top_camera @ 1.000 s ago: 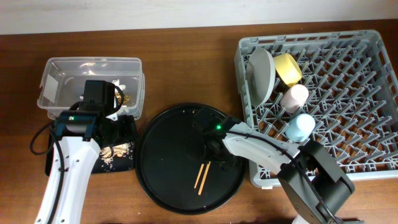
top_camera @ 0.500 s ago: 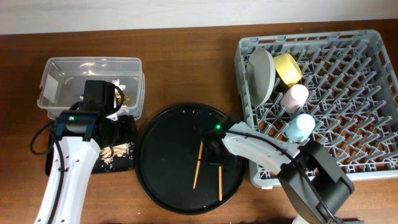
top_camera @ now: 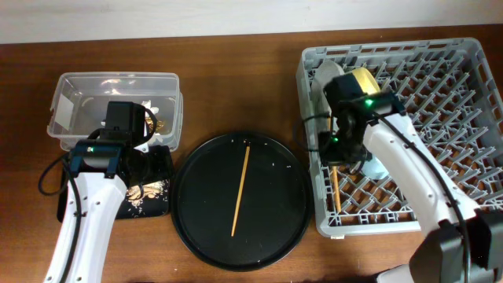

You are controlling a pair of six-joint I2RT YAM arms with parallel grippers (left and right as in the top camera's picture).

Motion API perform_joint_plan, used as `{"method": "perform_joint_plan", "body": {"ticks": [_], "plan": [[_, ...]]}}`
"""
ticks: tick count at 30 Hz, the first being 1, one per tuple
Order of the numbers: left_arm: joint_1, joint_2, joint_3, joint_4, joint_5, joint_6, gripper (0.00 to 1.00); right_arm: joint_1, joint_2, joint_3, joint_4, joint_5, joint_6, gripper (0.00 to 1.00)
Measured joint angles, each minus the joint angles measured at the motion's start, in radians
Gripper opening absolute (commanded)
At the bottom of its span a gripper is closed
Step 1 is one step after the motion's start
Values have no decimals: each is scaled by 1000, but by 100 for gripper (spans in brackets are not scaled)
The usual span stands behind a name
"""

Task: Sort waste into correct bins and load items into the dishwasher rack
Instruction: 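Grasp one wooden chopstick with the right gripper and place it in the rack, then grasp the remaining chopstick with the right gripper and place it in the rack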

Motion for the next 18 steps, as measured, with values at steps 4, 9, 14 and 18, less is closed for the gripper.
{"method": "perform_joint_plan", "body": {"ticks": [4,9,14,18], "plan": [[0,0,0,0,0,0,76,-4,5,-66,80,-1,-53,44],[0,0,0,-3,0,0,76,-4,10,87,-11,-6,-60,45],[0,0,0,-3,0,0,76,95,7,184,64,-160,-46,50],[0,0,0,-3,0,0,76,312,92,185,142,-160,36,53]]}}
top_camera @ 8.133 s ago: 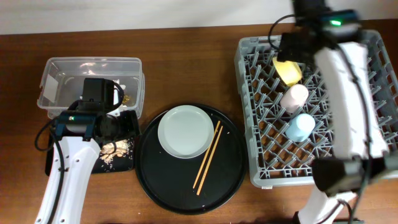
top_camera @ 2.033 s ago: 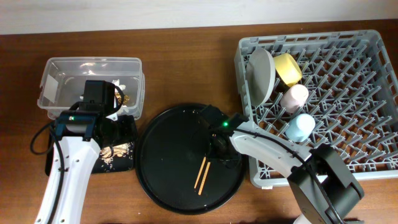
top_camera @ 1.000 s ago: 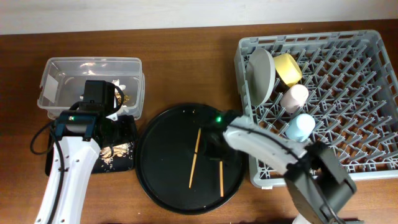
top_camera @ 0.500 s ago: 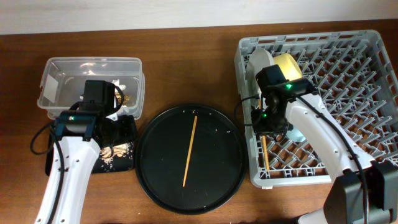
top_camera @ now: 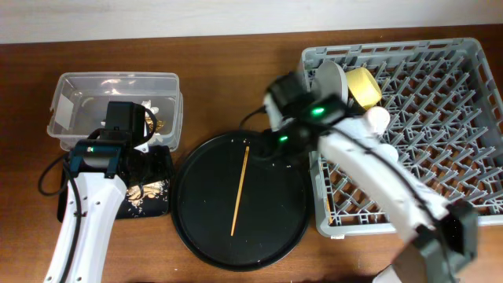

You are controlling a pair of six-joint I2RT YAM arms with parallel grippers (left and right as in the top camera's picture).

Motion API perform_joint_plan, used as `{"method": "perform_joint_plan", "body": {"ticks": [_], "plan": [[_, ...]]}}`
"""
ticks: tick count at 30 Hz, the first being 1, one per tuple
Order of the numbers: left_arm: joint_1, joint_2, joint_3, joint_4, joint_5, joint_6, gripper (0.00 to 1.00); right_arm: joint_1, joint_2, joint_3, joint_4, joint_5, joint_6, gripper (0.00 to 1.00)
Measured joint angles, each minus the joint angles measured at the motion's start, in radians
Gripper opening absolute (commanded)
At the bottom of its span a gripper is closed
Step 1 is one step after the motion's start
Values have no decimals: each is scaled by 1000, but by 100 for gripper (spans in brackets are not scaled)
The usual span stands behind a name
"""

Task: Sort waste into correct bins and load items into the dishwasher rack
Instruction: 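Grasp the remaining chopstick with the right gripper and place it in the rack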

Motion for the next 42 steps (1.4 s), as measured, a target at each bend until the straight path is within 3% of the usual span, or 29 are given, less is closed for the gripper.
{"method": "perform_joint_plan", "body": {"ticks": [5,11,18,25,28,30,36,42], "plan": [[0,0,0,0,0,0,76,156,238,-1,63,36,153,54],[0,0,0,0,0,0,76,191,396,-1,99,51,290,52],[0,0,0,0,0,0,76,186,403,-1,44,76,346,4],[0,0,0,0,0,0,76,96,328,-4,-30,79,315,4],[0,0,0,0,0,0,76,-23,3,-3,-79,108,182,5],[0,0,0,0,0,0,76,-111,-116,3,-178,180,126,5],[0,0,0,0,1,0,76,-311,-93,-84,-201,247,-23,7],[0,0,0,0,4,0,76,-324,-58,-138,-99,207,-93,9]]}}
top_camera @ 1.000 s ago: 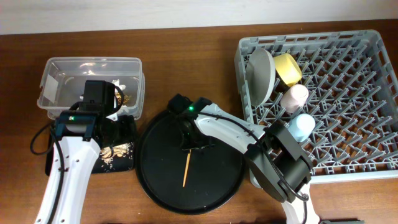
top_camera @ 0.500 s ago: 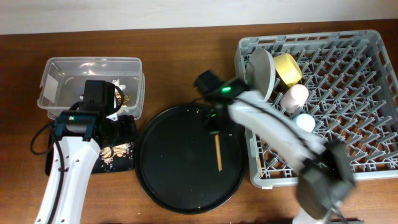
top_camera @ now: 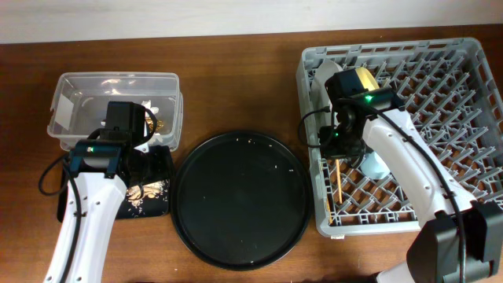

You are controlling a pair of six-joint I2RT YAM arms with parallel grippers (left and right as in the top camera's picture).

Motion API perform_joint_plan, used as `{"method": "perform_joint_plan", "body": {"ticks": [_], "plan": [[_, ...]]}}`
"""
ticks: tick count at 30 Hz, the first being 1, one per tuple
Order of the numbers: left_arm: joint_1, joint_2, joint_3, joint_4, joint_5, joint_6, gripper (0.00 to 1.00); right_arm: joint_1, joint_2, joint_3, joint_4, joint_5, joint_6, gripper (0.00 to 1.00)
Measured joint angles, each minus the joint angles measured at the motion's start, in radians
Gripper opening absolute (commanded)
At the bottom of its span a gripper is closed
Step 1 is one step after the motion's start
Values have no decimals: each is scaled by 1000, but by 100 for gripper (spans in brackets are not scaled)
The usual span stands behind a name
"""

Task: Sort waste into correct bins and load items into the dishwasher rack
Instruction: 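Grasp the remaining chopstick with the right gripper and place it in the rack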

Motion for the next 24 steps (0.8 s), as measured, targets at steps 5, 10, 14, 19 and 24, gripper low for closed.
{"method": "perform_joint_plan", "body": {"ticks": [5,10,14,19,24], "plan": [[0,0,0,0,0,0,75,0,0,0,25,-7,-16,35],[0,0,0,0,0,0,81,0,0,0,27,-8,-17,40],[0,0,0,15,1,-3,87,-11,-4,0,28,-49,4,58],[-54,2,0,131,98,97,99,-188,-135,23,-10,-235,-81,75],[-81,29,0,-47,132,134,99,-248,-186,-5,-108,-259,-173,79]]}}
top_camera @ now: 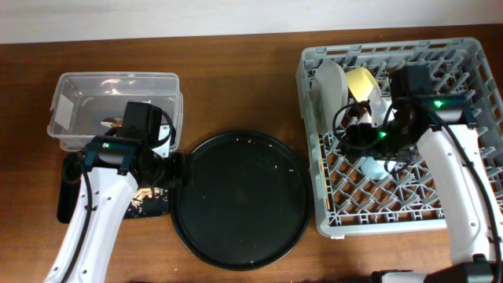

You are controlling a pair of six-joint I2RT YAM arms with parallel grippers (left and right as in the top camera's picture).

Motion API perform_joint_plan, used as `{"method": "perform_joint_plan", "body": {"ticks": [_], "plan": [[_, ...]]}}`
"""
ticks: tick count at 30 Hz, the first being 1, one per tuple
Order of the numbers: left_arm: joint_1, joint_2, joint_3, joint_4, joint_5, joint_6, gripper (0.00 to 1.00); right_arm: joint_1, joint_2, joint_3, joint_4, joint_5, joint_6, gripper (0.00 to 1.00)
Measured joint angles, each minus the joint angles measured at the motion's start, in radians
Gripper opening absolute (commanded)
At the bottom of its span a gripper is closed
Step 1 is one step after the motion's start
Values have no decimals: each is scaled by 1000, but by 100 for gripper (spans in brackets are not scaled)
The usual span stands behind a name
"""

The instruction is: Sort waste into correct bins and load items into the dishwasher rack

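Observation:
The round black tray lies in the middle with only crumbs on it. Two wooden chopsticks lie in the left part of the grey dishwasher rack. My right gripper hovers over the rack beside a white cup, its fingers apart and nothing in them. My left gripper sits at the tray's left rim, above the right end of the small black tray of food scraps. Its fingers are too dark to read.
A clear plastic bin with a few scraps stands at the back left. The rack also holds an upright white dish, a yellow cup and a pale blue item. Bare wood runs along the table's front.
My right arm has shifted to the right over the rack, away from the chopsticks, which stay in the rack. My left gripper has moved right, to the round tray's rim.
One chopstick lay on the round tray while my right gripper was over the rack by another chopstick. Then the right gripper was at the tray's far edge. After that the tray was bare and the gripper was over the rack with both chopsticks below. Now it stands clear of them.

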Motion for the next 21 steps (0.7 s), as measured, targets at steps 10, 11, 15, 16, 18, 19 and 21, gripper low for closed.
{"method": "perform_joint_plan", "body": {"ticks": [10,11,15,16,18,19,21], "plan": [[-2,-800,-443,250,1,25,99,1,-832,-507,290,80,25,99],[-2,-845,-450,240,2,25,99,1,-856,-510,291,80,25,99],[-2,-905,-451,227,1,25,99,1,-873,-511,291,87,25,99],[-2,-905,-451,227,1,25,99,1,-873,-511,291,87,24,99],[-2,-905,-451,227,0,25,99,1,-871,-511,291,87,25,99],[-2,-905,-451,227,0,25,99,1,-871,-511,291,87,25,99],[-2,-905,-451,227,0,25,99,1,-871,-511,291,87,25,99]]}}
